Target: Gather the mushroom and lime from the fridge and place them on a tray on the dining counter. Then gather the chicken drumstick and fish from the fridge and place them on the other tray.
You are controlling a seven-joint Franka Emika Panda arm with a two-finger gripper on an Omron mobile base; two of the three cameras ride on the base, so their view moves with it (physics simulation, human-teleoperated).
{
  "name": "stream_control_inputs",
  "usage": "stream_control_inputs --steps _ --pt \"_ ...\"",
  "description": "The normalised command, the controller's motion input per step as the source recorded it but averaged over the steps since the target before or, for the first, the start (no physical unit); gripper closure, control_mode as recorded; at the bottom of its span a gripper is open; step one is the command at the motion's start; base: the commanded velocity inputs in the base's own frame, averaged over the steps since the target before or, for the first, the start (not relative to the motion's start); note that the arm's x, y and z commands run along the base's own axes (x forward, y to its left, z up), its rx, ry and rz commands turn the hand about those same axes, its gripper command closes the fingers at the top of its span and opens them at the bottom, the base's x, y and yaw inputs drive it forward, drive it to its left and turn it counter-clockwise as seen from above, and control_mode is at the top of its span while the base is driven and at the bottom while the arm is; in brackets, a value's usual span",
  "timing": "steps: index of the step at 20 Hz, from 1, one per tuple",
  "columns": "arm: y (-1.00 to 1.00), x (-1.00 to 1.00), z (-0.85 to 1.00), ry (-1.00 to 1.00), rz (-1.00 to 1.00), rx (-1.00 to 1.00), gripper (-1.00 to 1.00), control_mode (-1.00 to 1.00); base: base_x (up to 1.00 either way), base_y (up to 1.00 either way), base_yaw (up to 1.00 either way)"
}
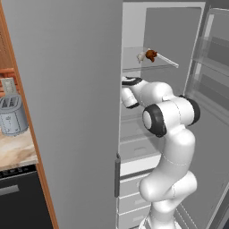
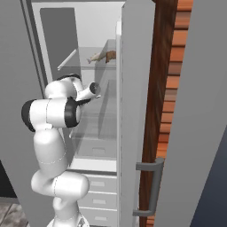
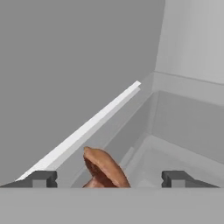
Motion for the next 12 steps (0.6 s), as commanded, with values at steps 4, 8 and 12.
stream_control_inputs --steps 4,8,12 --pt "-0.17 -0.12 -0.51 0.00 -0.01 0.00 1.00 -1.00 0.00 0.00 0.00" --pt "-0.49 -0.18 -0.42 0.01 -0.02 0.00 1.00 -1.00 0.00 0.00 0.00" --pt "-0.63 -0.39 -0.39 0.00 -0.01 0.00 1.00 -1.00 0.00 0.00 0.00"
